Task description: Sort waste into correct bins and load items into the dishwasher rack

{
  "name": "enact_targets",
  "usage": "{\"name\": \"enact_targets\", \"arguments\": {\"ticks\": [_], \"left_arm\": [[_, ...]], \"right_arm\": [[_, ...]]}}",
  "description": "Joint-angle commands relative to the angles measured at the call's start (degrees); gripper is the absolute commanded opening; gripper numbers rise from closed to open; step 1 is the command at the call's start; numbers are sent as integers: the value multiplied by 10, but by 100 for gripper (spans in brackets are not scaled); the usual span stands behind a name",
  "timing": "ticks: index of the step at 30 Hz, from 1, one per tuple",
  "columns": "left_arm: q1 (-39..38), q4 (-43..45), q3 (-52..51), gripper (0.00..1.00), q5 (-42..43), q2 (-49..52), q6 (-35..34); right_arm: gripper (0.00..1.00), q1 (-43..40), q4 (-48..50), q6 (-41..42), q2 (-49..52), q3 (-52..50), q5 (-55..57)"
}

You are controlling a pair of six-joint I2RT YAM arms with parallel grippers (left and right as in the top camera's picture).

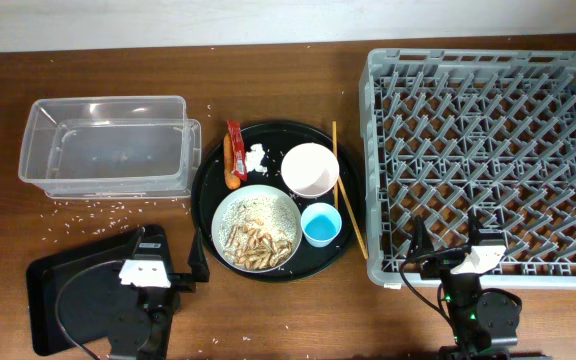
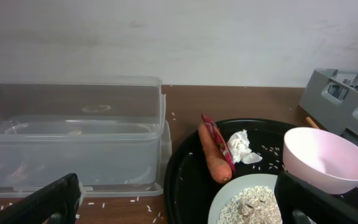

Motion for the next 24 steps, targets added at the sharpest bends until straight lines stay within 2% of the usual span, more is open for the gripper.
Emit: {"name": "enact_targets", "arguments": {"ticks": [1, 17, 19, 21, 22, 24], "left_arm": [[2, 1, -3, 99, -6, 0, 5], [2, 1, -3, 99, 2, 0, 5], [2, 5, -3, 99, 51, 0, 5], [2, 50, -3, 99, 148, 0, 5], [2, 92, -1, 99, 166, 0, 4], [2, 91, 42, 99, 171, 1, 3]], "right_arm": [[98, -3, -2, 2, -1, -3, -5], [98, -3, -2, 2, -1, -3, -6], [98, -3, 4, 8, -1, -3, -12], [98, -3, 55, 63, -1, -3, -83], [98, -3, 81, 65, -1, 7, -145], [98, -3, 42, 64, 1, 61, -168]]}}
